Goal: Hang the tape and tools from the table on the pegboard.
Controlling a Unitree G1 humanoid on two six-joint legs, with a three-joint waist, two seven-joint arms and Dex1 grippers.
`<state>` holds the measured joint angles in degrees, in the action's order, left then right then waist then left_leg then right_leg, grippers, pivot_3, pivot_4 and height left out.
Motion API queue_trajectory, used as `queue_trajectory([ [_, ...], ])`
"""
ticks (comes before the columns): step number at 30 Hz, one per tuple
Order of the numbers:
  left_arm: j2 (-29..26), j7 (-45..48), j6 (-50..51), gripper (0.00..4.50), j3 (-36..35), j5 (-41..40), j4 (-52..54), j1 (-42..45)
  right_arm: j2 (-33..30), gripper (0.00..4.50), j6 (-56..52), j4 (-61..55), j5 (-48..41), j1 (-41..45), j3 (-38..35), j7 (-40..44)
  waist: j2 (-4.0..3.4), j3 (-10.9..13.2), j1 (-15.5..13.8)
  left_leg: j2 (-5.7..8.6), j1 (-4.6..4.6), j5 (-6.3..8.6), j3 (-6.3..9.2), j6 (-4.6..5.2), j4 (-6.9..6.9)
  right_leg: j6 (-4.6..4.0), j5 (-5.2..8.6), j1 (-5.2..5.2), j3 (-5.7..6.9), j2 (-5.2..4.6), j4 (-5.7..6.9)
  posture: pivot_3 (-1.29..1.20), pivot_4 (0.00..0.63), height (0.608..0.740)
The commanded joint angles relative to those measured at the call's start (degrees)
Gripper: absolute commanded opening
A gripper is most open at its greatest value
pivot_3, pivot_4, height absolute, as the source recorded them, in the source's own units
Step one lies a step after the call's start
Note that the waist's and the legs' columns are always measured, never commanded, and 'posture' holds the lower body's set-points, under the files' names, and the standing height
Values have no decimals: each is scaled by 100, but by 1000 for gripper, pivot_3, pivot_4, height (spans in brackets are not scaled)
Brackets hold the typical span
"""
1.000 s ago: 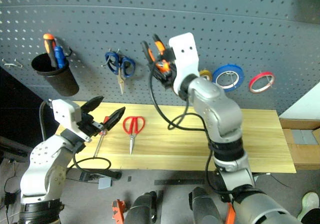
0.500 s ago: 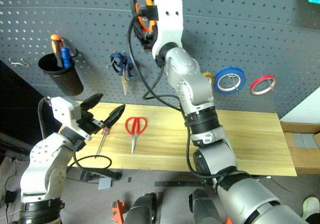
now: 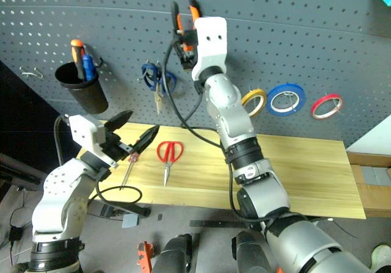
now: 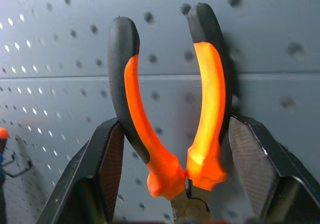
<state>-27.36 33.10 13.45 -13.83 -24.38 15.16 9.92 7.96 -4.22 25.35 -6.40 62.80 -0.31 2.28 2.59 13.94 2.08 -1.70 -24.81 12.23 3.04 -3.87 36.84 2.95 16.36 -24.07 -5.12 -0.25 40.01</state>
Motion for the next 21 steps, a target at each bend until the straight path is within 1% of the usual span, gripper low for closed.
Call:
queue_trajectory([
  [1, -2, -10, -105, 4500, 1, -5, 83, 101, 29, 2667, -239, -1144, -23, -169, 114, -21, 0, 0, -9, 0, -2, 0, 0, 0, 0, 0, 0, -1, 0, 0, 0, 51, 163, 740],
  [8, 9, 69, -58, 4500, 170, -26, 46, 311, -12, 2666, -293, -1268, 76, -225, 24, -255, 0, 0, -18, 0, -1, 0, 1, 0, 5, -1, -1, 0, 2, 1, 2, 39, 171, 740],
  [13, -43, 109, -59, 4500, 189, -41, -8, 379, 82, 2666, -511, -1356, -138, -248, -111, -387, 0, 0, -18, 0, -1, 0, 0, 0, 4, -2, -1, 0, 2, 1, 2, 39, 174, 740],
  [21, -45, 166, -64, 4500, 204, -29, -15, 376, -32, 2666, -245, -1251, 97, -390, -35, -474, -1, 0, -18, 1, -1, 0, -1, 0, 3, -2, -1, 0, 1, 1, 1, 41, 172, 740],
])
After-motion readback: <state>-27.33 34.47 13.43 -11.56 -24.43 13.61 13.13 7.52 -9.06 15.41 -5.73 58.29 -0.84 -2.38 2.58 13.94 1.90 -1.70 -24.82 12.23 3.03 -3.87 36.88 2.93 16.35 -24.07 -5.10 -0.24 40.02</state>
